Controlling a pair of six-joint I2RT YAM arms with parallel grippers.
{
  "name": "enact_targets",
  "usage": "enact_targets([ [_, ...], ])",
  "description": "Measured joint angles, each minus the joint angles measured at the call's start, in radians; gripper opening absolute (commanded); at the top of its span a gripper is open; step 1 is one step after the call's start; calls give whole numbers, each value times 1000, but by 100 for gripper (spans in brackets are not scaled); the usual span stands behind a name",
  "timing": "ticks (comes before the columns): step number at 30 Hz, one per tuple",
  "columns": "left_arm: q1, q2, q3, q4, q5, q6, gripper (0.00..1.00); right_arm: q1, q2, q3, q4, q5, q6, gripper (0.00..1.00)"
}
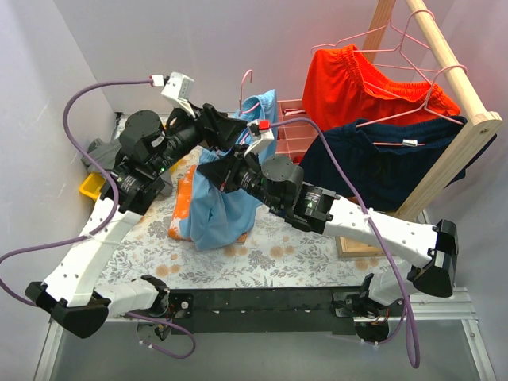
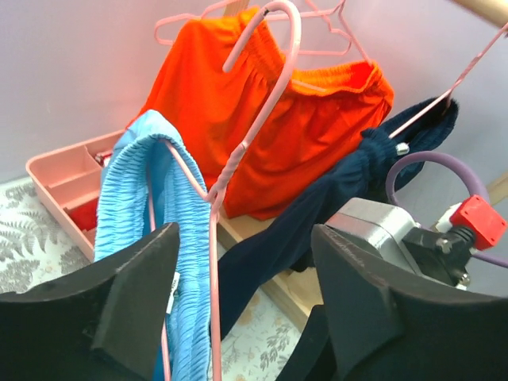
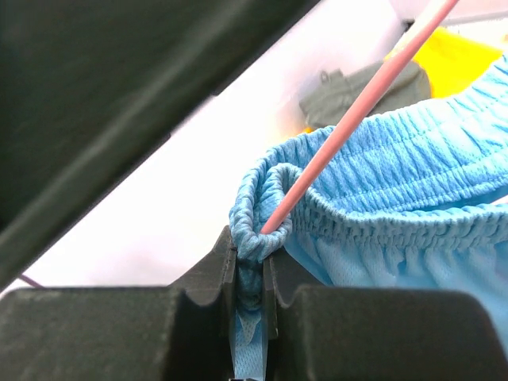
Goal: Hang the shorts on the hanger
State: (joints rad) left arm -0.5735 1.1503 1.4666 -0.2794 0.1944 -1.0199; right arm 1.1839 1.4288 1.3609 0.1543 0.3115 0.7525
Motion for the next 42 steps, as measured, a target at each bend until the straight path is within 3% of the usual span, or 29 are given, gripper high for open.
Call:
enact_targets([
  [4, 0, -6, 54, -18, -10, 10, 98, 9, 6, 53, -21, 50, -5, 1],
  [12, 0, -74, 147, -75, -73, 10, 98, 13, 38, 157, -93, 148, -29, 1],
  [18, 0, -174, 169, -74, -141, -1, 98, 15, 103, 332, -196, 262, -80, 1],
  [29, 0, -201, 206, -43, -167, -7, 98, 7, 150, 534, -201, 562, -292, 1],
  [34, 0, -182, 206, -48, -169, -10, 98, -58, 151, 547, -237, 583, -317, 1],
  [42, 0, -163, 206, -50, -168, -14, 98, -222, 149, 545, -343, 545, -220, 1],
])
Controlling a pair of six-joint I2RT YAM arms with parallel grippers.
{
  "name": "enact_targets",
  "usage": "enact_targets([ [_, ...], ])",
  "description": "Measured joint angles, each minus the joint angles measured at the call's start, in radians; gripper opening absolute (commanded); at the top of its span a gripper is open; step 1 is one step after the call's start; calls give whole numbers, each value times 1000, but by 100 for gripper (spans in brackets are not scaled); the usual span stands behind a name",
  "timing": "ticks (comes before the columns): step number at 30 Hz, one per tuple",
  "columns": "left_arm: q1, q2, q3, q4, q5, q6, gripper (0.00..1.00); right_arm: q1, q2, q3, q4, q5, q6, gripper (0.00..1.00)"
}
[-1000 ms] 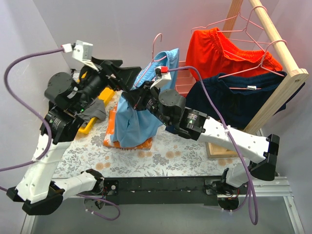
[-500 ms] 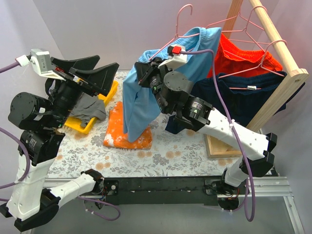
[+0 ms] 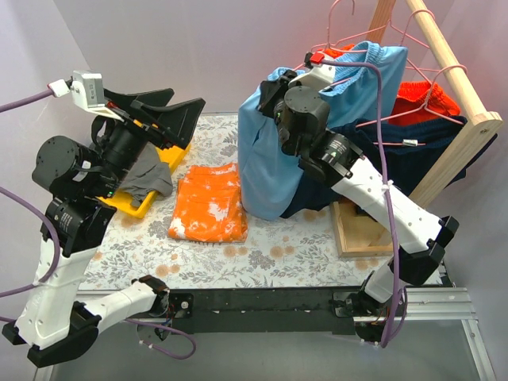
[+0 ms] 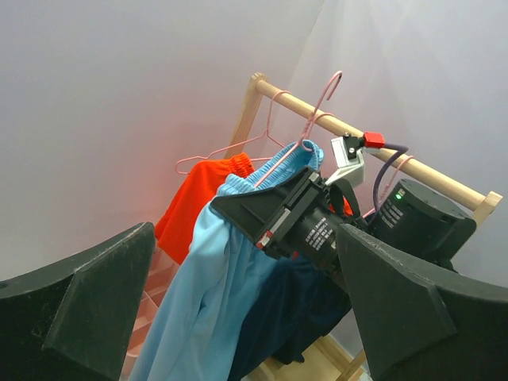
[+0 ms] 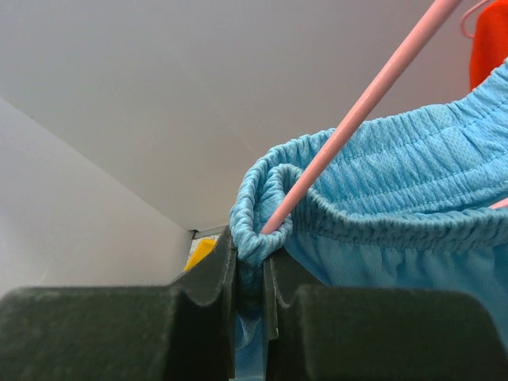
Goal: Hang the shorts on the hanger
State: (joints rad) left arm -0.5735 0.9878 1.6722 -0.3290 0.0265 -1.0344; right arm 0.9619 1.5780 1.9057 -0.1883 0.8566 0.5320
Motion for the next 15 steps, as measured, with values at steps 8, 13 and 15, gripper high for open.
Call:
enact_targets([
  [8, 0, 23, 0, 0, 9, -3, 98, -106, -24, -7, -63, -40, 76, 1],
  [13, 0, 37, 0, 0, 11, -3, 98, -161, -58, -43, -80, -60, 120, 1],
  [15, 0, 41, 0, 0, 13, -2, 98, -189, -63, -48, -82, -70, 134, 1],
])
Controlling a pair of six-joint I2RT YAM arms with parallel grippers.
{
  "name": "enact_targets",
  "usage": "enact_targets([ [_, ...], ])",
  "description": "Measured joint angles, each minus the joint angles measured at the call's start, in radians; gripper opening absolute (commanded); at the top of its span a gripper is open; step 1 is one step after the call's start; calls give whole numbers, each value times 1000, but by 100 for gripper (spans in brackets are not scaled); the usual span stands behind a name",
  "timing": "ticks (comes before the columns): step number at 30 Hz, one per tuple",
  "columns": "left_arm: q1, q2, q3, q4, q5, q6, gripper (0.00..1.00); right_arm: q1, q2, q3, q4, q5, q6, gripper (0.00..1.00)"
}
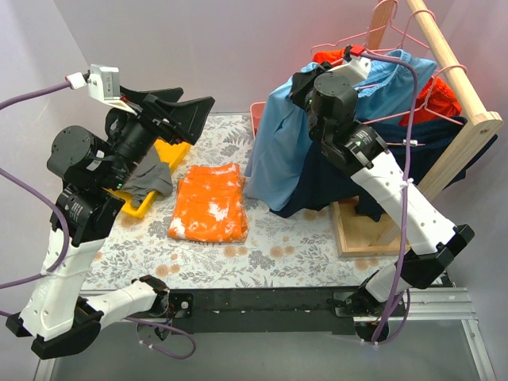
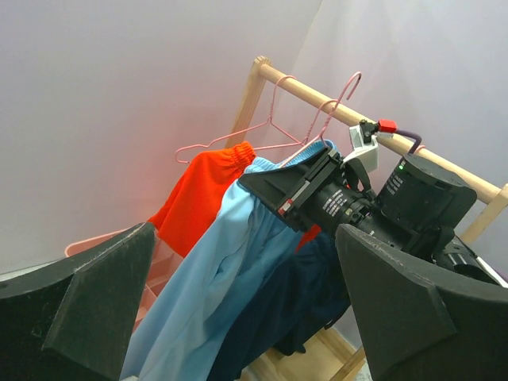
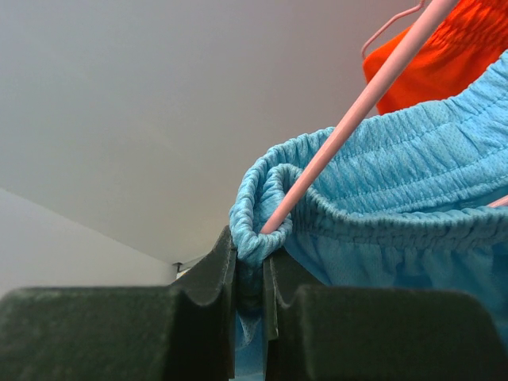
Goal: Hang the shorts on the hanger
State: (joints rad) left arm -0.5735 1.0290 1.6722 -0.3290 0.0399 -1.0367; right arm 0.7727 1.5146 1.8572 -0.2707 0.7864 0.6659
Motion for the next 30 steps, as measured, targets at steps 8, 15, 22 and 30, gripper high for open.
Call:
enact_targets([
  [8, 0, 10, 0, -2, 2, 2, 98, -81, -2, -5, -12, -11, 20, 1],
  [15, 0, 19, 11, -11, 2, 13, 98, -99, -8, -22, 5, 5, 19, 1],
  [22, 0, 26, 20, -16, 5, 27, 98, -100, -39, -54, 43, 65, 20, 1],
  [30, 0, 29, 26, -22, 10, 34, 98, -105, -75, -105, 72, 119, 32, 1],
])
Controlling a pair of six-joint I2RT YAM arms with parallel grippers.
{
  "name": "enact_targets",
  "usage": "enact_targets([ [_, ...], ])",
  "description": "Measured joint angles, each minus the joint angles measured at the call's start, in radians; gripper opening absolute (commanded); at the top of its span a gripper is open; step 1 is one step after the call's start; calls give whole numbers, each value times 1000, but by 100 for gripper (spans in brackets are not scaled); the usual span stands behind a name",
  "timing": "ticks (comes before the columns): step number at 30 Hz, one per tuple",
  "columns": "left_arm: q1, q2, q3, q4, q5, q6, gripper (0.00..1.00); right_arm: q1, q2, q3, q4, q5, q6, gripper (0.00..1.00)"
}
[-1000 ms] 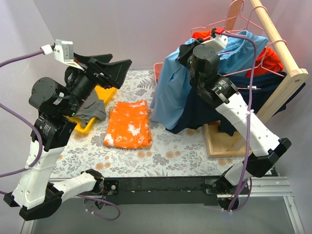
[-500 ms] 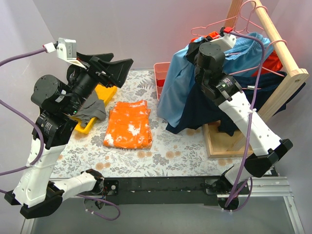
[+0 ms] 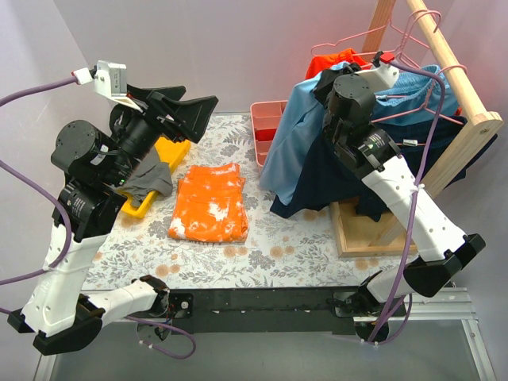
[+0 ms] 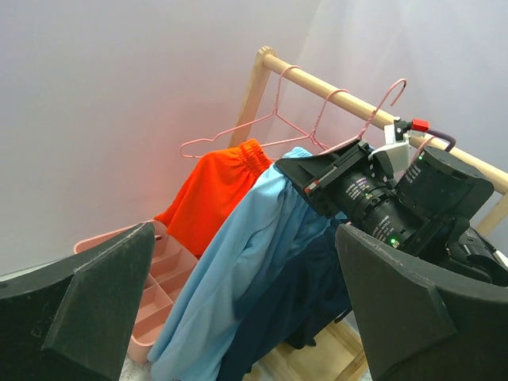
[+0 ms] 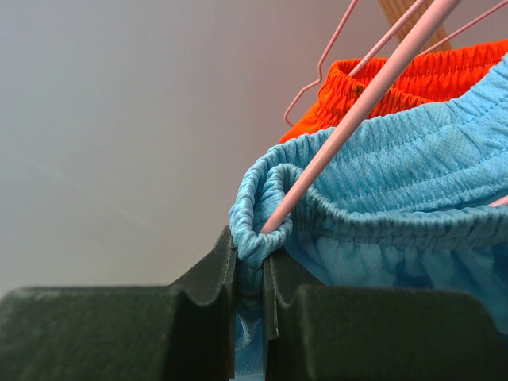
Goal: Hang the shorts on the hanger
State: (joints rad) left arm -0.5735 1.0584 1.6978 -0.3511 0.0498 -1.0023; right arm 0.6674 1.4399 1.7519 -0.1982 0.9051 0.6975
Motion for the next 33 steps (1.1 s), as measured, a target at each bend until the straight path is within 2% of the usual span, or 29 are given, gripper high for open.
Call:
enact_targets([
  [18, 0, 8, 0, 0, 18, 0, 98, -7, -47, -41, 20, 92, 42, 1],
  [33, 0, 4, -10, 0, 19, 0, 98, -24, -93, -127, -38, 112, 146, 1],
])
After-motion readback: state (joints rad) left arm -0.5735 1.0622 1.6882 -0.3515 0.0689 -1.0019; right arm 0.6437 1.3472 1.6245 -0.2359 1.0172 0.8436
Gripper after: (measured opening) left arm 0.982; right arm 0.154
